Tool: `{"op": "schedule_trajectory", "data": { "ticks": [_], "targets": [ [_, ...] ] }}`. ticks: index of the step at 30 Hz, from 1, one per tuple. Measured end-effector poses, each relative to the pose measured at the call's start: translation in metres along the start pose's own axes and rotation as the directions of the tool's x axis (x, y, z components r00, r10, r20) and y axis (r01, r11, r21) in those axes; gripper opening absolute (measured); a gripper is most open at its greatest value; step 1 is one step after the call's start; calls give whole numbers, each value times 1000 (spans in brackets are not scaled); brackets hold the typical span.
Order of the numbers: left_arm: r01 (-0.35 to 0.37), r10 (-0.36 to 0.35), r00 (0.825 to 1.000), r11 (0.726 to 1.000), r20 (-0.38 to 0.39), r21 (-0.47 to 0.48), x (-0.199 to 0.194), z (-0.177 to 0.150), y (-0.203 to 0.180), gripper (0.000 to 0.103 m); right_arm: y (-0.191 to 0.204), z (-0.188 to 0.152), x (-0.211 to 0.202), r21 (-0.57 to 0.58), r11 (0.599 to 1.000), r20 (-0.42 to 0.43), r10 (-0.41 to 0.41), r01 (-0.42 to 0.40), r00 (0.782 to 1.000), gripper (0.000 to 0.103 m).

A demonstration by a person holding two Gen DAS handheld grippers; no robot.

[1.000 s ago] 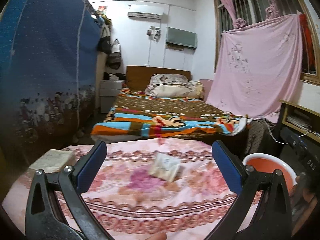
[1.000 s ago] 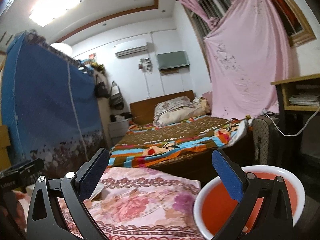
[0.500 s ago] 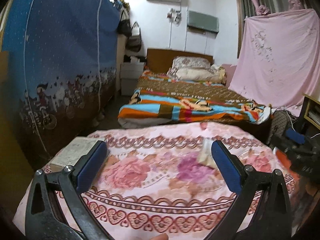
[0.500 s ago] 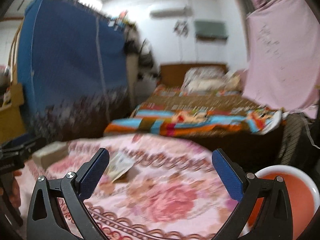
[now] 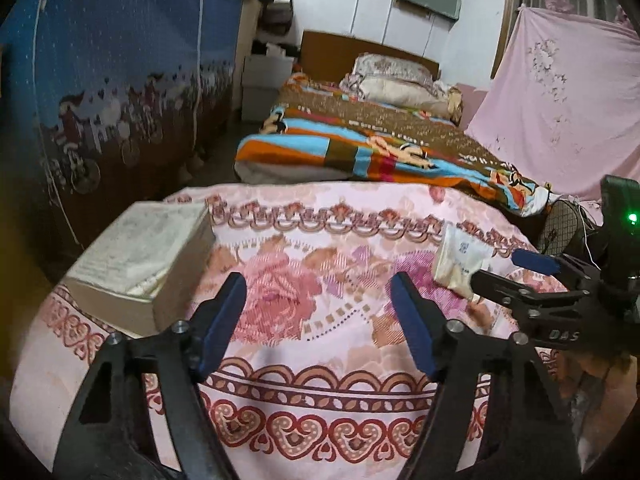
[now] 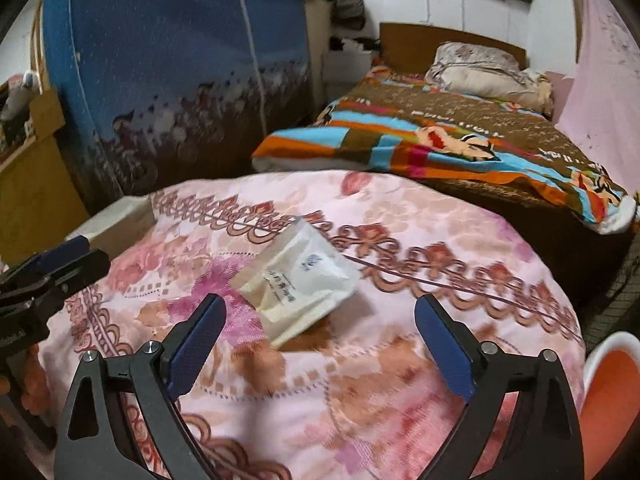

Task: Collect trash
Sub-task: 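Grasp the white packet with the right tool while the left tool grasps the brown nut shell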

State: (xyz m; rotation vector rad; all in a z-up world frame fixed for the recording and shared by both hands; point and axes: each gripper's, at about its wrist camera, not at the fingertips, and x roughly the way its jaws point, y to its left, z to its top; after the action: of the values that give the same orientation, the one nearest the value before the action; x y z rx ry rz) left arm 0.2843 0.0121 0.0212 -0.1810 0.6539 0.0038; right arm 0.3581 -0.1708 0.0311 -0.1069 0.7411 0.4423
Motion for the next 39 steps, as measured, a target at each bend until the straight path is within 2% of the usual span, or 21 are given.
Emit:
{"op": "schedule_trajectory", "data": {
  "ticks": [4, 8, 9, 10, 14, 15, 17, 18, 28, 35, 39],
  "targets": [
    [6, -6, 1000, 1000, -22, -14, 5, 0, 4, 56, 15, 6, 18, -67, 997, -47, -26, 23, 999, 96],
    [13, -13, 999, 1000, -35, -15, 7, 0, 5, 56, 25, 8, 29, -119, 990, -58, -86, 78, 995, 95],
    [16, -16, 999, 1000, -37, -15, 7, 0, 4, 56, 25, 8, 30, -123, 989, -58, -91, 83, 994, 89],
    [18, -19, 999, 1000, -39, -15, 8, 0, 4, 55, 24, 7, 31, -124, 989, -61, -87, 79, 994, 77],
    [34, -35, 998, 999, -45, -14, 9, 1, 4, 55, 18, 7, 26, -98, 993, -44, -63, 59, 997, 72],
    [41, -41, 998, 999, -47, -13, 9, 2, 4, 55, 15, 7, 24, -86, 995, -34, -57, 54, 998, 67],
    [51, -51, 997, 999, -52, -8, 10, 1, 2, 55, 13, 7, 22, -67, 997, -23, -47, 45, 999, 63],
    [56, -56, 997, 998, -56, -6, 11, 1, 2, 55, 10, 7, 20, -55, 998, -17, -43, 42, 999, 44],
    [100, -97, 991, 995, -89, 20, 15, 0, -9, 53, 0, 4, 4, 17, 1000, 36, -20, 20, 999, 36],
    [171, -162, 978, 984, -129, 59, 21, -2, -27, 51, -24, -9, -36, 111, 994, 117, -21, 8, 993, 36],
    [220, -207, 964, 973, -167, 62, 31, -2, -44, 50, -36, -22, -53, 97, 992, 92, -94, 85, 991, 36]
  ]
}}
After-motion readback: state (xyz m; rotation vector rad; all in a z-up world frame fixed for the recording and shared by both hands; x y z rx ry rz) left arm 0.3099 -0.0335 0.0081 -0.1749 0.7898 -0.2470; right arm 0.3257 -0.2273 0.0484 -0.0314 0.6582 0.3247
